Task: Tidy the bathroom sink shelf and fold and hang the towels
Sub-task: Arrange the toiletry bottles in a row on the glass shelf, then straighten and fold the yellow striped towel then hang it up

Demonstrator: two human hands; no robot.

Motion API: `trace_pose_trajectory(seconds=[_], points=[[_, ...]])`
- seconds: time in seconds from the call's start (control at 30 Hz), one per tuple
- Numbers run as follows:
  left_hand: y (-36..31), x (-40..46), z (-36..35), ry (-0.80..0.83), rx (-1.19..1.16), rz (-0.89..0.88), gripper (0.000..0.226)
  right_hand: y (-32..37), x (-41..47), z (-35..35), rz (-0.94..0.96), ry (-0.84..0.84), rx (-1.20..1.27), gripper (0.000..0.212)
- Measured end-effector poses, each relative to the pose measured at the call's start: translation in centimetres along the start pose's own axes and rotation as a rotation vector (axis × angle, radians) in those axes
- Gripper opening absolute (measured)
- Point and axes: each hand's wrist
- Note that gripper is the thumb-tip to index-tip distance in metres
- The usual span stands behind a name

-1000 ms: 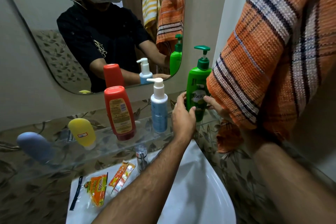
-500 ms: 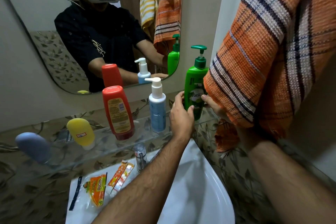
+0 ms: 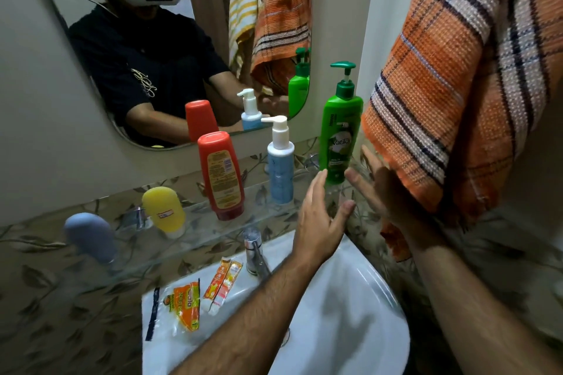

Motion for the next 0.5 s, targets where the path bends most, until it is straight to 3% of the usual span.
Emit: trace_pose_trajectory(seconds=[0.17,0.27,0.4,0.5], points=[[0.9,-4.0,3.5,0.136,0.042,-0.052,0.089,3.9,-5.9,-2.8,-0.020,0.003,0.250,0.090],[1.9,-6.5,6.0,0.223,0.108,-0.107,0.100,5.6,-9.1,-4.7,-0.015,-0.055,0.035,0.087],[3.2,-8.9,9.1,0.288,0.256,-0.225,0.101,6.7,-13.5,-7.3,-0.035,-0.064,-0.282,0.113],[2.7,-10.4,10.5,0.354,0.365,-0.310,0.102,7.5,-17.3,-7.8,-0.114,-0.082,-0.532,0.106]])
Point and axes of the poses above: each hand's wrist, its own x-axis towards the middle knuckle, its own z-axis out of the back of the hand, y = z × x, and after that the axes turned 5 degrees about y, right-handed
